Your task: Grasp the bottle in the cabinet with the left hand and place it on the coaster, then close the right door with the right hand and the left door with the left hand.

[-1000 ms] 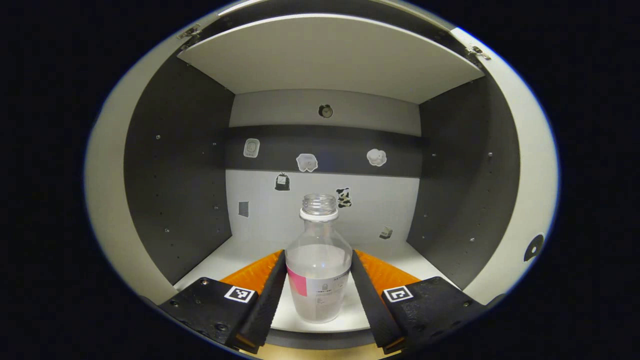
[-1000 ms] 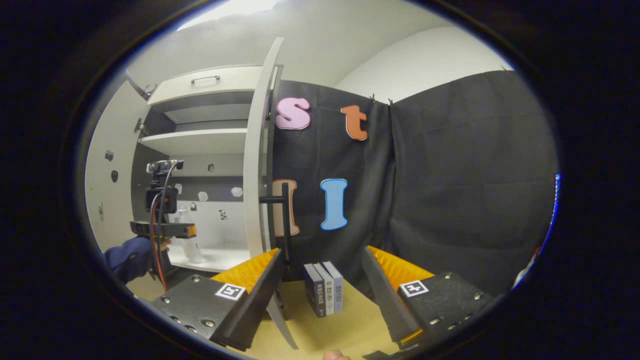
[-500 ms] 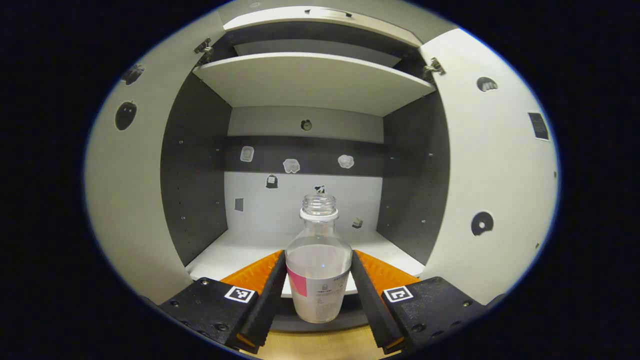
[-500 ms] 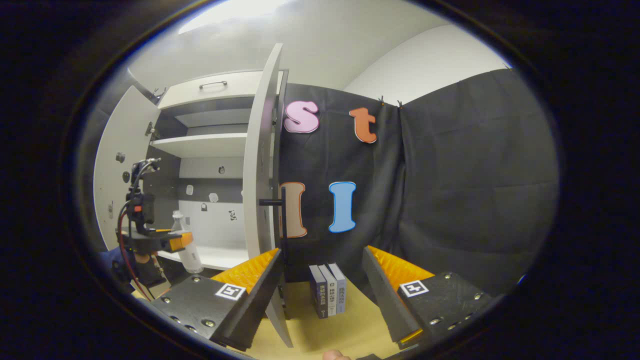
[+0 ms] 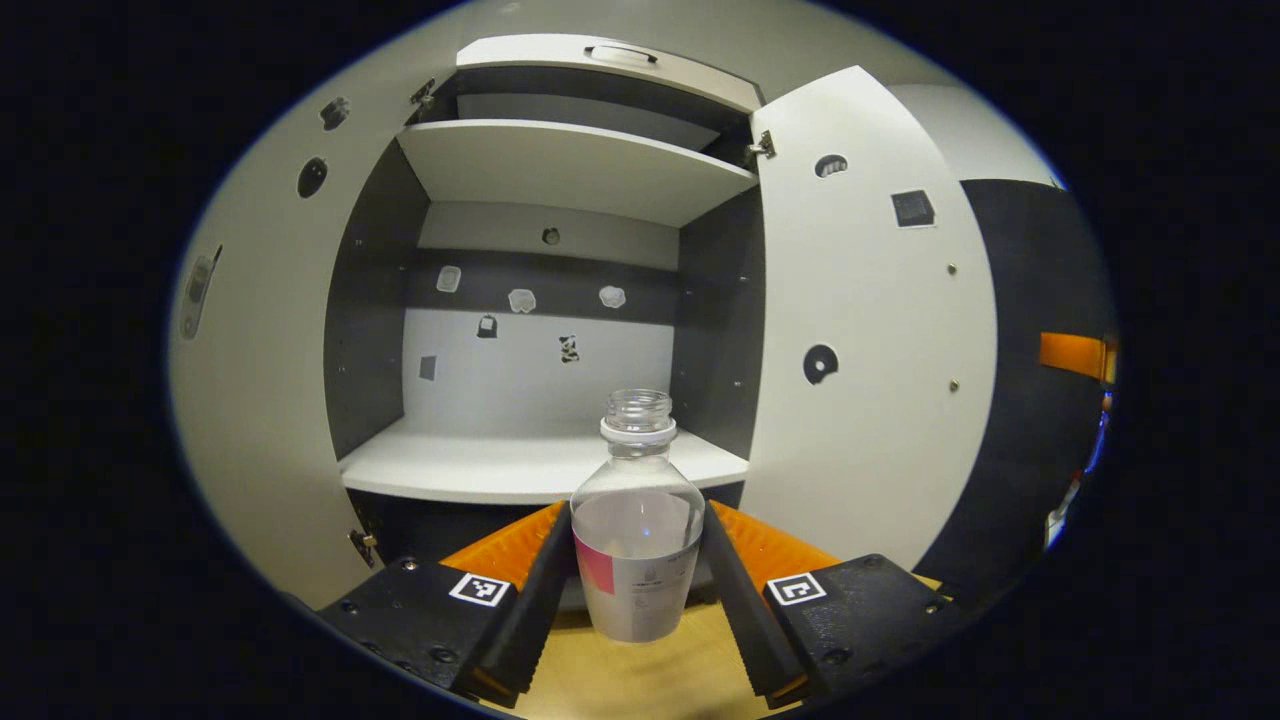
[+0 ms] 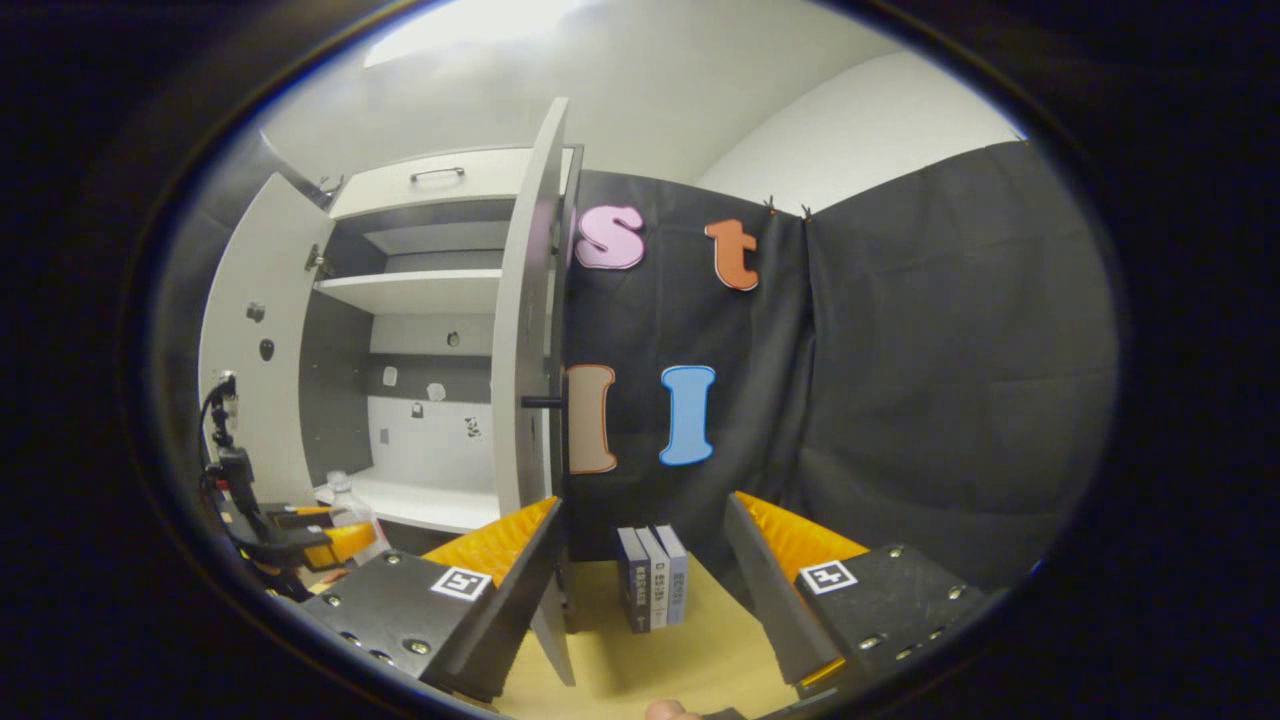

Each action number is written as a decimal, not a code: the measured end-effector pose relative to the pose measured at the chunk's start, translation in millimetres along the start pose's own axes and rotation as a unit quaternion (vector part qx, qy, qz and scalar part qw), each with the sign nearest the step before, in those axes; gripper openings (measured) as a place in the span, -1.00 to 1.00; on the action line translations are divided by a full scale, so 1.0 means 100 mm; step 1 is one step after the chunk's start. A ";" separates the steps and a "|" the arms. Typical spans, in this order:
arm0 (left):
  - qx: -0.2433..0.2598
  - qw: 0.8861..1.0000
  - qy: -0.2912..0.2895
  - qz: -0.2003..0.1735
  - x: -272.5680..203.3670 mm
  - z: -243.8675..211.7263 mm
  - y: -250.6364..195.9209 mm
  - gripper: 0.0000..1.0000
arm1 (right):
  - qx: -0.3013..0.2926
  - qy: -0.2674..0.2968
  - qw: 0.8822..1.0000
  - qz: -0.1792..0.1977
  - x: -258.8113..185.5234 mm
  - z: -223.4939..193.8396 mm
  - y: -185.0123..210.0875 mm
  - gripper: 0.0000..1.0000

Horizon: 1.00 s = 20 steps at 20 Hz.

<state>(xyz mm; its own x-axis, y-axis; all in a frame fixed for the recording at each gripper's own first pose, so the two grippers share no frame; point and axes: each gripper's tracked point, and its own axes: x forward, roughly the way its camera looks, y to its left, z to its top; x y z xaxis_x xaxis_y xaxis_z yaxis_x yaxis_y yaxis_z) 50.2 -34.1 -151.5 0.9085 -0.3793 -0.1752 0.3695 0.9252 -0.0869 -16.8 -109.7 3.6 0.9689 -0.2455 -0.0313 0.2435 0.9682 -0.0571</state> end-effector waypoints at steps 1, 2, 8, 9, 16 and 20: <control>-0.003 1.000 0.012 -0.010 -0.06 -0.14 -0.04 0.57 | -0.001 -0.001 1.000 0.002 0.00 0.01 0.01 0.86; -0.007 1.000 0.021 -0.018 -0.13 -0.27 -0.07 0.57 | -0.001 -0.002 1.000 0.005 0.00 0.02 0.01 0.86; -0.008 0.995 0.076 -0.058 -0.46 -1.11 -0.29 0.58 | -0.001 -0.004 1.000 0.017 0.04 0.07 0.02 0.86; -0.015 0.994 0.092 -0.065 -0.51 -1.27 -0.34 0.58 | 0.000 -0.004 1.000 0.019 0.06 0.08 0.03 0.86; -0.070 0.981 0.169 -0.061 -0.75 -2.13 -0.48 0.59 | -0.005 -0.003 1.000 0.031 0.06 0.04 0.03 0.92; -0.087 0.984 0.150 -0.046 -0.74 -2.26 -0.49 0.63 | -0.012 0.001 0.999 0.031 0.08 0.02 0.03 0.86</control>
<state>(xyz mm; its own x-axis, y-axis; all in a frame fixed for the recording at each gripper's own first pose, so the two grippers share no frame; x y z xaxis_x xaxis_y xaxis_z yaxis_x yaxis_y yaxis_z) -78.9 -54.4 -356.1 0.7642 -0.4733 -0.4381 0.3856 0.8798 -0.2780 -8.2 -108.3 5.0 0.9822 -0.1844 -0.0366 0.1811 0.9803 -0.0788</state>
